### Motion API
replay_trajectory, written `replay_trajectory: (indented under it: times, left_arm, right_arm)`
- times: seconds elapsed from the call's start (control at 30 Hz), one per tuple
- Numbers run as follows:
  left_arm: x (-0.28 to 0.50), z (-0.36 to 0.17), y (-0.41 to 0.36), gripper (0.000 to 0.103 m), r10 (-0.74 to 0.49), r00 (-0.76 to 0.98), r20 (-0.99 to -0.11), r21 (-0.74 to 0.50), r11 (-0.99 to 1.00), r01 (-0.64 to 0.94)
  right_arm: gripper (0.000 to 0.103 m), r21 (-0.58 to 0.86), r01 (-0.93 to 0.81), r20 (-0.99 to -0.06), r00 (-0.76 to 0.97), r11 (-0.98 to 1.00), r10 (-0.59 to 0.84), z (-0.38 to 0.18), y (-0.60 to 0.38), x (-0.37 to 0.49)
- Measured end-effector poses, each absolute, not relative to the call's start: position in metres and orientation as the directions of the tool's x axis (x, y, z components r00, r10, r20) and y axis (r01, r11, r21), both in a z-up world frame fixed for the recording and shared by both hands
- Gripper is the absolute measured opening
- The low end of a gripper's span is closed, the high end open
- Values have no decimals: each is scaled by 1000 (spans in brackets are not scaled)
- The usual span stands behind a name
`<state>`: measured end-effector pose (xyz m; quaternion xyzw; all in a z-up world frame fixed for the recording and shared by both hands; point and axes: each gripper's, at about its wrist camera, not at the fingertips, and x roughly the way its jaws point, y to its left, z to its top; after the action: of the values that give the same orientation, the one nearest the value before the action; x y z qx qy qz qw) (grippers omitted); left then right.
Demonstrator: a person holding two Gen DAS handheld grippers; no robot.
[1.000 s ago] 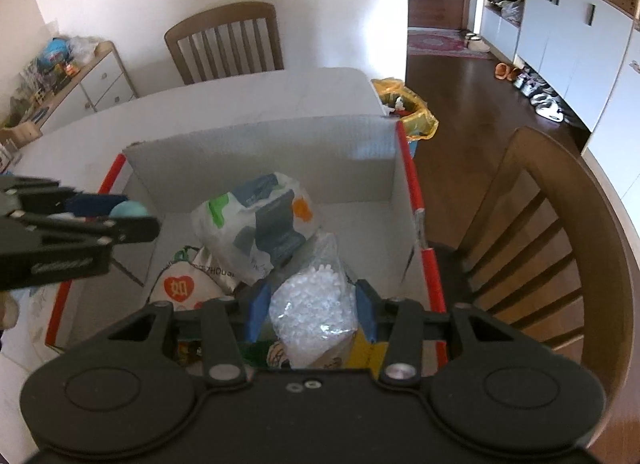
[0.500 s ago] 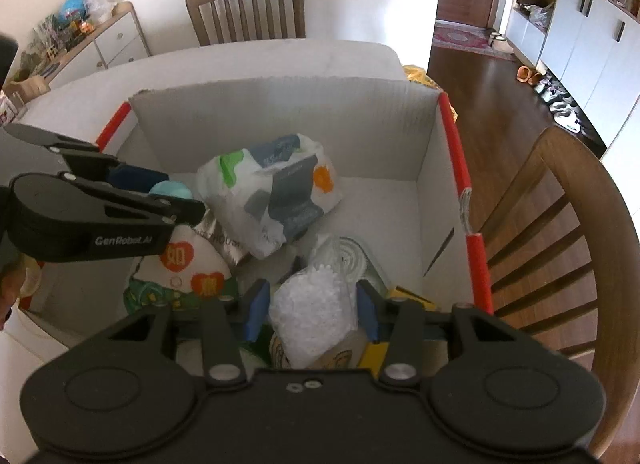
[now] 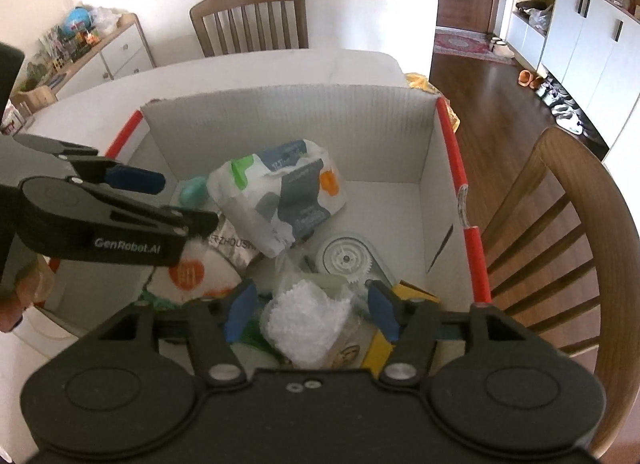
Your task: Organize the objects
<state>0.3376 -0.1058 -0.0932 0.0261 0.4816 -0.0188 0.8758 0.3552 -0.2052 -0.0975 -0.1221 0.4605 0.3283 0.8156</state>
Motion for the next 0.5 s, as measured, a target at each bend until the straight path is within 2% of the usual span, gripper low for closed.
replay_trajectory:
  times: [0.33, 0.5]
  left_arm:
    - [316, -77, -99, 70, -37, 574, -818, -16, 999, 42]
    - [299, -66, -93, 71, -59, 599, -799, -42, 998, 43]
  right_arm:
    - [64, 119, -647, -792, 396, 753, 465, -73, -211, 338]
    - [70, 118, -642, -763, 429, 758, 483, -59, -212, 324]
